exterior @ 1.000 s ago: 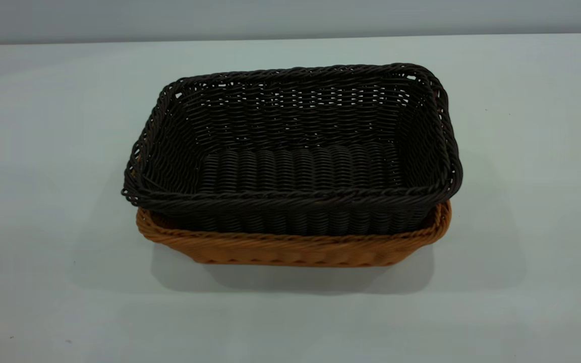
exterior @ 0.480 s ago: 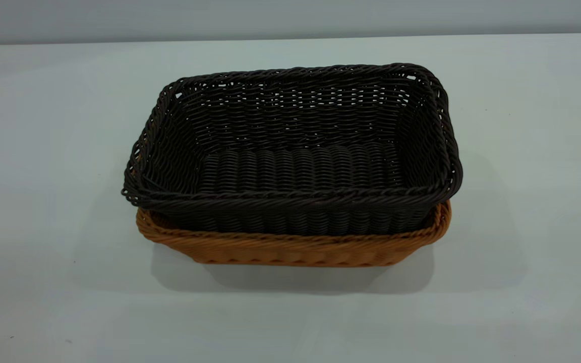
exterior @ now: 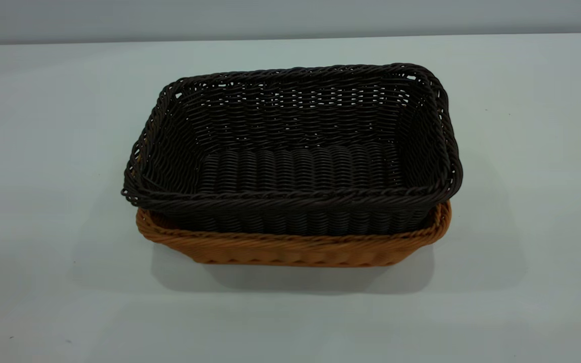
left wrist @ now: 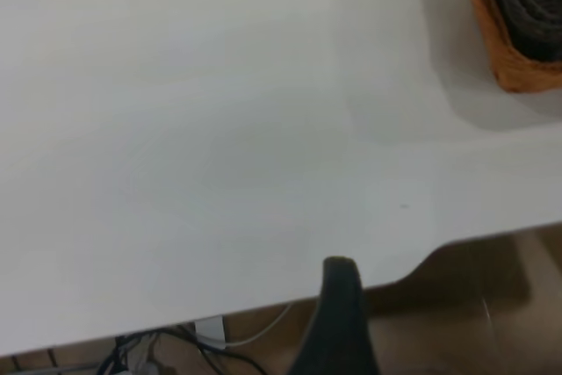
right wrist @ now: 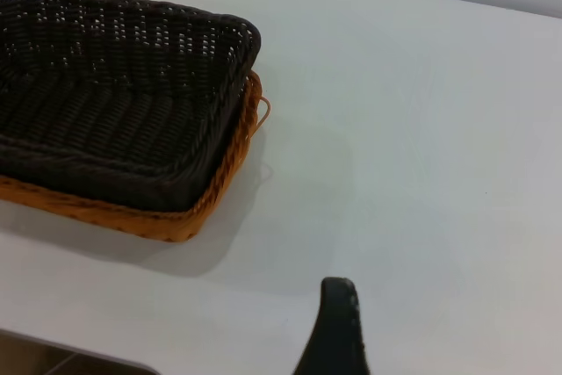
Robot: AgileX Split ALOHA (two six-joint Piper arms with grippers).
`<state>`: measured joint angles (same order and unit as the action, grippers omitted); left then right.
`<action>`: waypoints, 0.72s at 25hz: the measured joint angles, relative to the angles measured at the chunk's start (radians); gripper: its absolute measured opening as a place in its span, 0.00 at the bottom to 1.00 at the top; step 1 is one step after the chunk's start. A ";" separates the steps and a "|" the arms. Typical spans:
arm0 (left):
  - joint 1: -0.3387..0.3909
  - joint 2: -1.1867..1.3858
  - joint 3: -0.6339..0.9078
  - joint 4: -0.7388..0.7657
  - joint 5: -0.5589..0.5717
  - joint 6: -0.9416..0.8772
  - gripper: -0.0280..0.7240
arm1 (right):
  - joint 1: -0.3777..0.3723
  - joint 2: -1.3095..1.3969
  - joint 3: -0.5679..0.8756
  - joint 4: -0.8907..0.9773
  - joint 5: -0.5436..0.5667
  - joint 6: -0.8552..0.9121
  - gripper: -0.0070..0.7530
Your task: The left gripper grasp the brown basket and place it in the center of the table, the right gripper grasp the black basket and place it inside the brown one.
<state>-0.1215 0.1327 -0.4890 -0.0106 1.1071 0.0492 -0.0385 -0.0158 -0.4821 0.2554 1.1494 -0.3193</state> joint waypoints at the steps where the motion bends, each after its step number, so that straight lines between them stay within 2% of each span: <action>1: 0.000 0.000 0.000 0.000 0.000 -0.002 0.80 | 0.000 0.000 0.000 0.000 0.000 0.000 0.73; 11: 0.001 -0.001 0.000 0.000 0.000 -0.005 0.80 | 0.000 0.000 0.000 -0.001 0.000 0.000 0.73; 18: 0.111 -0.067 0.000 0.000 -0.001 -0.005 0.80 | 0.000 0.000 0.000 -0.001 0.000 0.000 0.73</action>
<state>-0.0101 0.0658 -0.4890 -0.0106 1.1061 0.0440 -0.0385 -0.0158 -0.4821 0.2545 1.1494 -0.3189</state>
